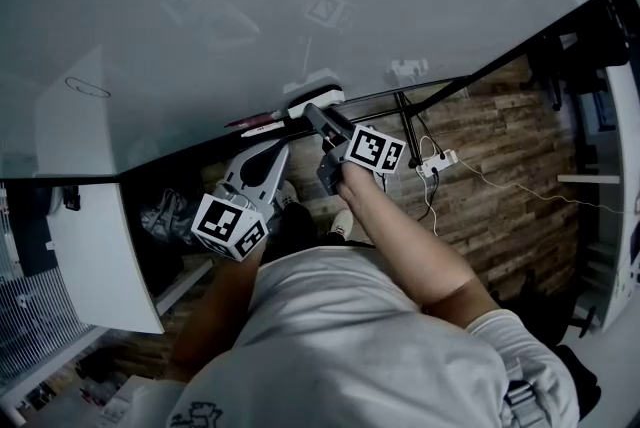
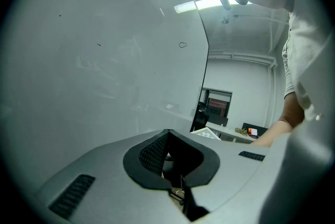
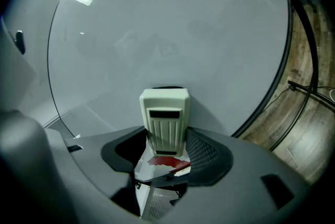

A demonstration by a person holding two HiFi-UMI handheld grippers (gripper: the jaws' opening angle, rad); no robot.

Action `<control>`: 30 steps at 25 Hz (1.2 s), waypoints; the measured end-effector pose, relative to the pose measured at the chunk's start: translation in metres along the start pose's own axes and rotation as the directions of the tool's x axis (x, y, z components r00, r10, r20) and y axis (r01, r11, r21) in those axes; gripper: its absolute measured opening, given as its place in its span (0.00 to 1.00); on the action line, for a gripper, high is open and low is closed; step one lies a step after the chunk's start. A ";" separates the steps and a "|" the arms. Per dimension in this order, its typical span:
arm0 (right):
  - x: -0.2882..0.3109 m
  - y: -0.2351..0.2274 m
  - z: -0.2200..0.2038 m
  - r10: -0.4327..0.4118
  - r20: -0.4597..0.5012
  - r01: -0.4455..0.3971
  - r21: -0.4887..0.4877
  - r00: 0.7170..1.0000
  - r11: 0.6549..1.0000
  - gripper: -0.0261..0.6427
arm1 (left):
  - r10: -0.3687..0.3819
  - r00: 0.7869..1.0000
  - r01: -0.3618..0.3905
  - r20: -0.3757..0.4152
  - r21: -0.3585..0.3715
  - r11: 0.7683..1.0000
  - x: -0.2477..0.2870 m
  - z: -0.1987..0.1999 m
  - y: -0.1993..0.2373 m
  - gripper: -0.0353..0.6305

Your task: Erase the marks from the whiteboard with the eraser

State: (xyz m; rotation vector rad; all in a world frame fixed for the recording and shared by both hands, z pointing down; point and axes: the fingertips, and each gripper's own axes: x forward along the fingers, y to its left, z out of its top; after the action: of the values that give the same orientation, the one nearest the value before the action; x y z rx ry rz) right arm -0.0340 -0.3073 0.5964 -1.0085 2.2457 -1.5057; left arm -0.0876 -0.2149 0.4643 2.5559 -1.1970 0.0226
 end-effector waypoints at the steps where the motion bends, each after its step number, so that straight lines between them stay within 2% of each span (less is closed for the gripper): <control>1: 0.000 -0.010 -0.002 -0.015 -0.008 0.015 0.003 1.000 1.000 0.40 | 0.001 1.000 -0.001 -0.002 0.001 1.000 0.000 0.000 0.001 0.06; 10: 0.004 -0.079 -0.022 -0.113 -0.082 0.116 0.032 0.990 0.993 0.40 | 0.017 1.000 -0.017 -0.017 0.000 1.000 0.000 0.002 0.014 0.06; 15: 0.006 -0.096 -0.026 -0.147 -0.095 0.153 0.052 0.984 0.987 0.40 | 0.014 1.000 -0.014 -0.020 -0.008 1.000 0.002 -0.002 0.018 0.06; 23: 0.002 -0.082 -0.021 -0.160 -0.081 0.168 0.107 0.984 0.980 0.39 | -0.001 1.000 0.001 -0.021 -0.007 1.000 0.007 -0.001 0.016 0.06; 30: -0.001 -0.020 -0.003 -0.052 -0.019 0.054 0.136 0.998 0.989 0.39 | -0.014 1.000 0.014 -0.008 0.007 1.000 0.007 0.001 0.008 0.06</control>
State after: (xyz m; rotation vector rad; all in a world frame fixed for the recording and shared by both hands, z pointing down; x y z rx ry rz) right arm -0.0268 -0.3086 0.6148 -1.0257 2.1085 -1.6697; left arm -0.0894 -0.2257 0.4666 2.5681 -1.1782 0.0338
